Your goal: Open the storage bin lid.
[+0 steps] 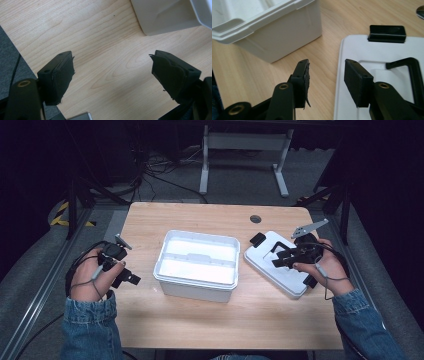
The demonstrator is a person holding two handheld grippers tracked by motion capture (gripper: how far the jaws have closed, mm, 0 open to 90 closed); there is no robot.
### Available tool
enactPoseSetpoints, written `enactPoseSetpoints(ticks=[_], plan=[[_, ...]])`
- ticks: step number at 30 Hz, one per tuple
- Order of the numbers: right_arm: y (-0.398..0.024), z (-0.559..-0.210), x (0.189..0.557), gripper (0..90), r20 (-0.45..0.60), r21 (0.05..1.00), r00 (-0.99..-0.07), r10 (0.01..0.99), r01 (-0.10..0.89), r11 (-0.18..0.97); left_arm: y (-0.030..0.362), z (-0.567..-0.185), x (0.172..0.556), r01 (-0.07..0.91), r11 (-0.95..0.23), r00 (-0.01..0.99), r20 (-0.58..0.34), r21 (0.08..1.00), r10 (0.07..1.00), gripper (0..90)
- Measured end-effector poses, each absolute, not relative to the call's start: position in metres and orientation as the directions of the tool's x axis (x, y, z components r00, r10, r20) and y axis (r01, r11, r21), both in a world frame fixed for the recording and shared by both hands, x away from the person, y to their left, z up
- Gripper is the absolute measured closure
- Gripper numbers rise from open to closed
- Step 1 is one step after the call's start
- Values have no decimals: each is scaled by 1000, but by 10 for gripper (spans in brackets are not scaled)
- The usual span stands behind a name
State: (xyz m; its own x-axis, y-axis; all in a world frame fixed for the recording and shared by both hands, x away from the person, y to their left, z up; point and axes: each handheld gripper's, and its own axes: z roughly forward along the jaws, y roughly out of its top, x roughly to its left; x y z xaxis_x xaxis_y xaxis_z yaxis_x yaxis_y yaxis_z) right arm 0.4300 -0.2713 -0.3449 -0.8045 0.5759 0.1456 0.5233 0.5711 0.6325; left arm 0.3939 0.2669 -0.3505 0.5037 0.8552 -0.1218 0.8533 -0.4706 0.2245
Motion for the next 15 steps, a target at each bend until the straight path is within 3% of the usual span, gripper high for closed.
enactPoseSetpoints(ticks=[15], plan=[[-257,-360,394,543,144,633,-829,540,496,594,269,-351,387,873,-466,486,-162,145,859,208]])
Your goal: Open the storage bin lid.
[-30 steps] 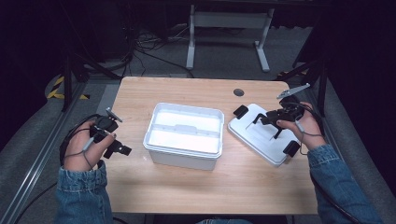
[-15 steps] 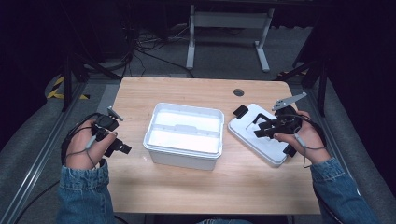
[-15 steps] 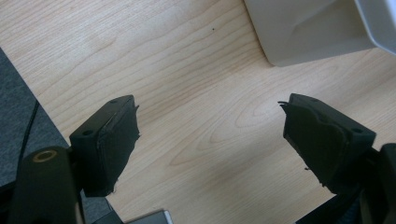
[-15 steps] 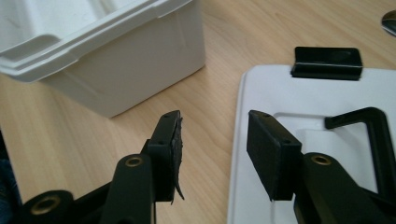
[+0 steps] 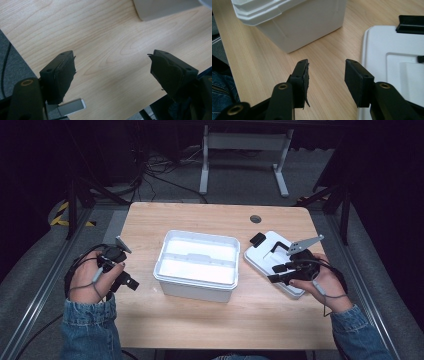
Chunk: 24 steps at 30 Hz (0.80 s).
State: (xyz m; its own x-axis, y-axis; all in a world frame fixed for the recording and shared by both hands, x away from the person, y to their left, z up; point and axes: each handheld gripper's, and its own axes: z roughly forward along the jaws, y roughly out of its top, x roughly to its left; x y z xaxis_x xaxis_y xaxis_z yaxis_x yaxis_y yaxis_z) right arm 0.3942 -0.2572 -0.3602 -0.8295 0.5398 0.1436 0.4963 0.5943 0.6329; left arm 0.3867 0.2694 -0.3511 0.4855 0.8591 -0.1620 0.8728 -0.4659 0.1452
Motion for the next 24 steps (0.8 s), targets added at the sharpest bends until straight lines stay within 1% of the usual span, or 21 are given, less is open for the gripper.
enactPoseSetpoints(ticks=[9,13,17,21,22,24], plan=[[-242,-382,378,543,169,649,-848,503,480,591,267,-353,385,857,-490,512,-159,159,844,189],[-236,-389,374,543,163,619,-856,491,477,624,266,-354,385,853,-497,518,-148,160,842,189],[-231,-398,372,544,183,612,-852,490,489,622,265,-355,382,831,-534,554,-147,158,819,189],[-227,-409,371,544,191,607,-853,487,492,624,265,-355,382,831,-538,556,-158,145,816,189],[-225,-413,370,544,186,607,-854,486,489,626,265,-355,382,831,-535,555,-150,154,818,189],[-223,-419,369,544,177,612,-858,483,480,629,266,-355,379,823,-527,558,-124,210,821,185]])
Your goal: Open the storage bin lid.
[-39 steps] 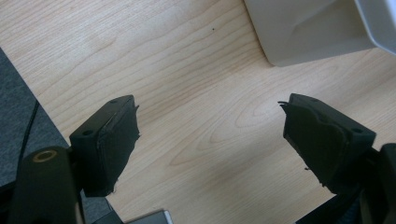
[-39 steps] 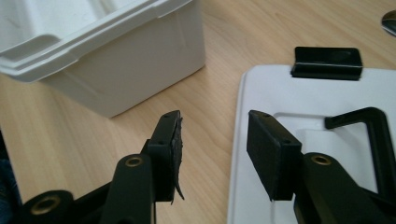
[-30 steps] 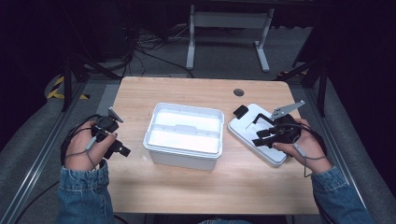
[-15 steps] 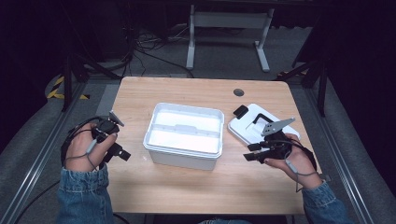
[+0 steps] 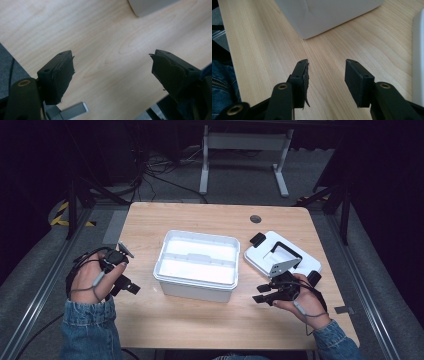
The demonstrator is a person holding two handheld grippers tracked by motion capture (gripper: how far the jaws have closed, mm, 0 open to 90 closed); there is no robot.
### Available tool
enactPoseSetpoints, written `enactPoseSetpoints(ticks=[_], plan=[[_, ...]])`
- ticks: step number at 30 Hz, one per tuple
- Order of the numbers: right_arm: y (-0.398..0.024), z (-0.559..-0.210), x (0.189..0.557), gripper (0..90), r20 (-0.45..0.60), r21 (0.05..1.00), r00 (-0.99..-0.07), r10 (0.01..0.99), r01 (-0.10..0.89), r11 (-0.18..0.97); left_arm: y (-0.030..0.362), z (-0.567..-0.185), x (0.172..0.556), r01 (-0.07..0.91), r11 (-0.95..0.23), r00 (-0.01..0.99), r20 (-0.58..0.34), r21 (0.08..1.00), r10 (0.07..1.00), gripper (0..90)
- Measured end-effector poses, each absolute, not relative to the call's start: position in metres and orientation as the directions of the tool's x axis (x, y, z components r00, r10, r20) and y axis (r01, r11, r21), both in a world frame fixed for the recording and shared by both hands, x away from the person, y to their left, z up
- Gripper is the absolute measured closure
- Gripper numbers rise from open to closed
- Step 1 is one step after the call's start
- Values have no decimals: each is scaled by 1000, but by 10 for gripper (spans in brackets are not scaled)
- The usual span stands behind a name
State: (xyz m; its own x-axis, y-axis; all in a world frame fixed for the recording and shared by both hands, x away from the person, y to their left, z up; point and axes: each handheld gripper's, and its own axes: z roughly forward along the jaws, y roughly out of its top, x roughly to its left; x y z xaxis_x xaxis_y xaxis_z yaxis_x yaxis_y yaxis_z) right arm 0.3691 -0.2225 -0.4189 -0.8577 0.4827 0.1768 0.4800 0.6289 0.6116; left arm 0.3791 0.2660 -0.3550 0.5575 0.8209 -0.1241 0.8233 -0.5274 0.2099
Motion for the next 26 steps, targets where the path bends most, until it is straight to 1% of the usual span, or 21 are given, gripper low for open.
enactPoseSetpoints(ticks=[2,8,12,16,19,26], plan=[[-219,-424,368,538,167,615,-862,478,470,634,267,-354,377,810,-536,571,-114,240,813,179],[-208,-443,366,529,152,612,-876,457,446,652,267,-356,377,806,-545,581,-137,232,802,179],[-200,-455,364,529,124,656,-889,442,407,635,266,-356,378,806,-544,581,-137,232,802,179],[-198,-464,365,530,111,694,-890,443,388,606,267,-357,378,810,-534,569,-106,244,815,179],[-196,-470,365,530,98,697,-891,444,380,608,268,-357,379,813,-526,561,-92,251,823,179],[-195,-472,365,528,81,708,-897,434,358,609,268,-358,380,821,-507,545,-96,263,833,180]])
